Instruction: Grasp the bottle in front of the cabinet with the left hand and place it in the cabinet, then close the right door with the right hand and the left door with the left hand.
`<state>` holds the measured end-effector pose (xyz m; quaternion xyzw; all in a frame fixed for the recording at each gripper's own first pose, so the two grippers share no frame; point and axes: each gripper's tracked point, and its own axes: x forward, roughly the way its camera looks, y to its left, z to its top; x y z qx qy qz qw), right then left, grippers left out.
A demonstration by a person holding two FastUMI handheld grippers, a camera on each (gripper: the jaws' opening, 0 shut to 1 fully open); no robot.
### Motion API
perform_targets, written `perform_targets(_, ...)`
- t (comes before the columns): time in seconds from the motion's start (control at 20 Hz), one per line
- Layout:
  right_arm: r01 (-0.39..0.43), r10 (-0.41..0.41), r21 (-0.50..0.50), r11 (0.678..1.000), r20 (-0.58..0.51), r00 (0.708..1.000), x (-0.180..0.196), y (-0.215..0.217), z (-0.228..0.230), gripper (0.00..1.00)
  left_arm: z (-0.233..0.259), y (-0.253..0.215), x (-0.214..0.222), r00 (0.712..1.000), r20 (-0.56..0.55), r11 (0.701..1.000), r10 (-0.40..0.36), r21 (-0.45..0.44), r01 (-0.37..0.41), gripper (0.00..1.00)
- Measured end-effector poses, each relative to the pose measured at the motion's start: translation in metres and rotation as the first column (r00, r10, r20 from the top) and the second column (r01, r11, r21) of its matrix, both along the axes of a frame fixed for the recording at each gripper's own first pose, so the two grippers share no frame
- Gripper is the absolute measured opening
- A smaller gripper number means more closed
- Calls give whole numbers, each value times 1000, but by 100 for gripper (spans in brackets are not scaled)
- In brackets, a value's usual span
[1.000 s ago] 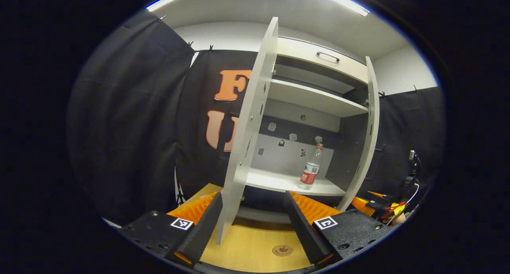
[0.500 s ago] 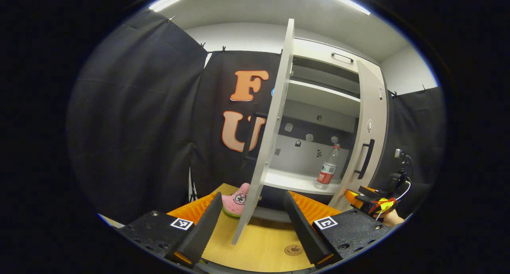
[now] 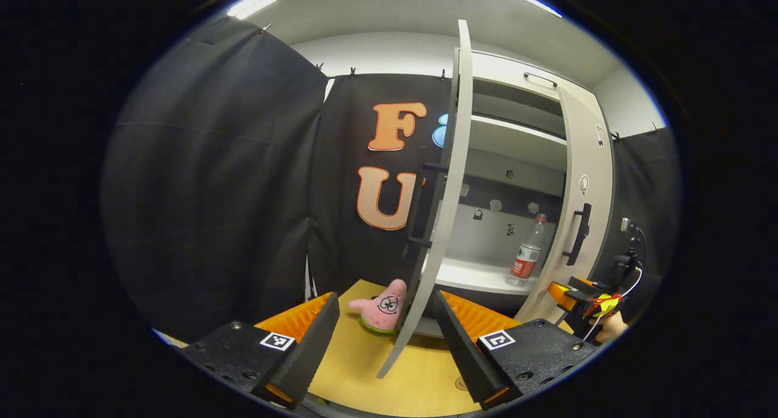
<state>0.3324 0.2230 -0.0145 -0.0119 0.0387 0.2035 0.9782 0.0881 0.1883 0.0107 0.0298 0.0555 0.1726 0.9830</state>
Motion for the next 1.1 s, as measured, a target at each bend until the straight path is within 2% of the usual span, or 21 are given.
perform_targets(0.5,43,-43,8,999,-8,999,15,10,-4,96,-8,55,34,998,-7,996,69,48,-69,95)
perform_targets(0.7,69,-69,26,997,-12,998,4,-22,23,96,-19,66,52,998,-8,998,61,27,-61,97)
perform_targets(1.0,135,-134,-27,991,21,991,-36,-86,53,96,-29,60,72,1000,-20,1000,11,-4,-11,96)
perform_targets(1.1,156,-155,-38,987,38,987,-51,-108,63,96,-30,62,69,1000,-20,1000,15,7,-15,94)
